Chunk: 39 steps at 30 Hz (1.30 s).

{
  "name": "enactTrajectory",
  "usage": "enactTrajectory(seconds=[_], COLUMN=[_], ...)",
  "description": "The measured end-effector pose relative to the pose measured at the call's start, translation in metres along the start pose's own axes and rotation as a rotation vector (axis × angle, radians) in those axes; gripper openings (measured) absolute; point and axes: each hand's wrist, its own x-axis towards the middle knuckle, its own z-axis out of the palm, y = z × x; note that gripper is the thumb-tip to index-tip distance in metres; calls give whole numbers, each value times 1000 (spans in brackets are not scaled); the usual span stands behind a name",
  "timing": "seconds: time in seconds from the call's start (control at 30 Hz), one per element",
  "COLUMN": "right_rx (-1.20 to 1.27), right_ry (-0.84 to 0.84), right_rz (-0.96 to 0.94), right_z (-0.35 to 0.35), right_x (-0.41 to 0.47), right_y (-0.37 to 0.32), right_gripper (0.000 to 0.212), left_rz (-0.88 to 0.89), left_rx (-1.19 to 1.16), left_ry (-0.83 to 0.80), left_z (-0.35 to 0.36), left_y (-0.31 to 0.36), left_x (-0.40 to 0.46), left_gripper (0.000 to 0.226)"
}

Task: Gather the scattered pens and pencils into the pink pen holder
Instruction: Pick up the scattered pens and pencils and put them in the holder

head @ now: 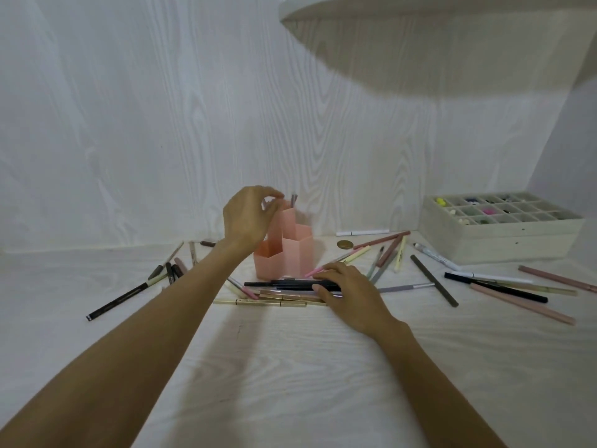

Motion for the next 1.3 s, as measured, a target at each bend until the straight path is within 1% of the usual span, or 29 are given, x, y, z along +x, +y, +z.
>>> enactTrajectory(seconds=[0.07,0.17,0.2,0.27,0.33,0.4,0.47,0.53,0.57,0.63,0.77,0.83,0.9,1.0,1.1,1.2,1.23,1.3], right_rx=[5,20,28,37,41,9,-20,-57,-73,-63,36,77,85,114,119,53,30,-19], right_ry=[-1,-9,-11,-9,10,63,134,154,131,65,-9,-45,-81,-88,-85,-45,-29,-3], right_rz=[0,4,8,13,16,0,2,25,43,78,129,155,168,176,193,173,159,125], right_z=[0,-2,-3,-5,-8,-10,-13,-17,-19,-24,-38,-44,-44,-41,-36,-28,-25,-20], right_x=[0,0,0,-1,-2,-4,-6,-8,-9,-12,-16,-18,-18,-16,-13,-10,-10,-10], right_y=[0,-1,-1,-4,-7,-11,-13,-13,-12,-7,7,14,17,16,12,5,3,-3], right_gripper=[34,33,33,33,31,27,20,16,16,16,11,9,11,12,12,13,13,13], left_rz=[28,73,92,92,62,9,-58,-84,-73,-20,139,165,165,156,89,30,43,124], left_rx=[9,38,37,-27,-130,-213,-277,-300,-304,-270,-113,-88,-93,-98,-92,-137,-163,-193], left_ry=[-84,-121,-114,-53,33,61,-24,-202,-303,-449,-540,-532,-498,-439,-404,-447,-454,-450], left_z=[6,5,2,-7,-17,-28,-35,-38,-37,-34,-25,-24,-25,-30,-38,-44,-44,-41], left_y=[-8,-11,-11,-10,-12,-20,-36,-51,-58,-65,-72,-74,-77,-81,-94,-97,-92,-75], left_x=[-4,-4,-3,-6,-20,-44,-69,-91,-100,-116,-131,-132,-131,-128,-122,-122,-124,-128], left_gripper=[21,27,29,30,27,22,18,15,15,20,45,45,39,31,29,31,33,34])
